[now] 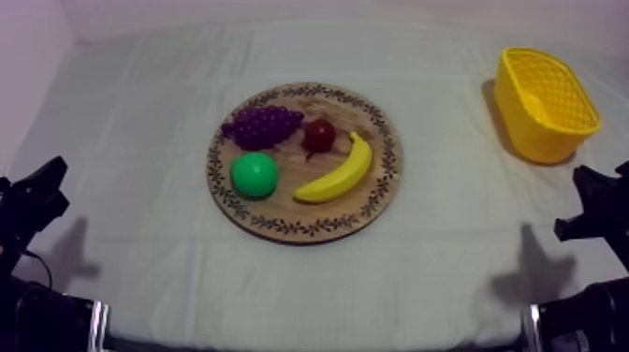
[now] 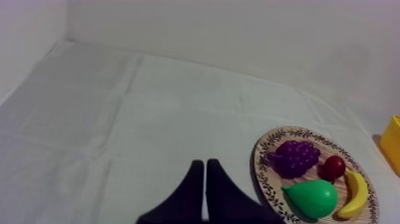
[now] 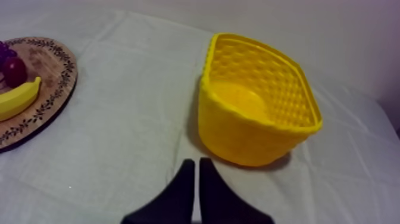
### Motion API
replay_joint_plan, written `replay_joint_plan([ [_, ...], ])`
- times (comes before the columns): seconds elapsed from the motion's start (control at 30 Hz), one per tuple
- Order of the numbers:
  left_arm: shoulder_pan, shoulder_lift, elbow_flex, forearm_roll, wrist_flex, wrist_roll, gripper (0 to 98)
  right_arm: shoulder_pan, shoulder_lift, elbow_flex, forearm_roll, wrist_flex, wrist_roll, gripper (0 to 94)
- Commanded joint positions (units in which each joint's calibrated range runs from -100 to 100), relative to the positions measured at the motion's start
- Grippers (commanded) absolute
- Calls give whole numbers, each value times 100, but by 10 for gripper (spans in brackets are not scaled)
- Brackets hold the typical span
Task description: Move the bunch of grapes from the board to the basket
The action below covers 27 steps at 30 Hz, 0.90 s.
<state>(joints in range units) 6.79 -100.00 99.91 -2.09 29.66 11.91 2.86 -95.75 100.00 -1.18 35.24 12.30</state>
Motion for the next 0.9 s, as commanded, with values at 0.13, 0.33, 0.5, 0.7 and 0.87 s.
replay_joint_plan([
  [0.13,-2,0,-2,1,1,3,1,-3,-1,0,-1,0,-2,5],
  [0.33,-2,0,-2,1,1,3,1,-3,-1,0,-1,0,-2,5],
  [0.5,-2,0,-2,1,1,3,1,-3,-1,0,-1,0,7,6],
  [0.7,-2,0,-2,1,1,2,1,-3,-1,0,-1,0,-39,29],
  [0.87,-2,0,-2,1,1,0,1,-9,-1,0,-1,0,-174,74],
])
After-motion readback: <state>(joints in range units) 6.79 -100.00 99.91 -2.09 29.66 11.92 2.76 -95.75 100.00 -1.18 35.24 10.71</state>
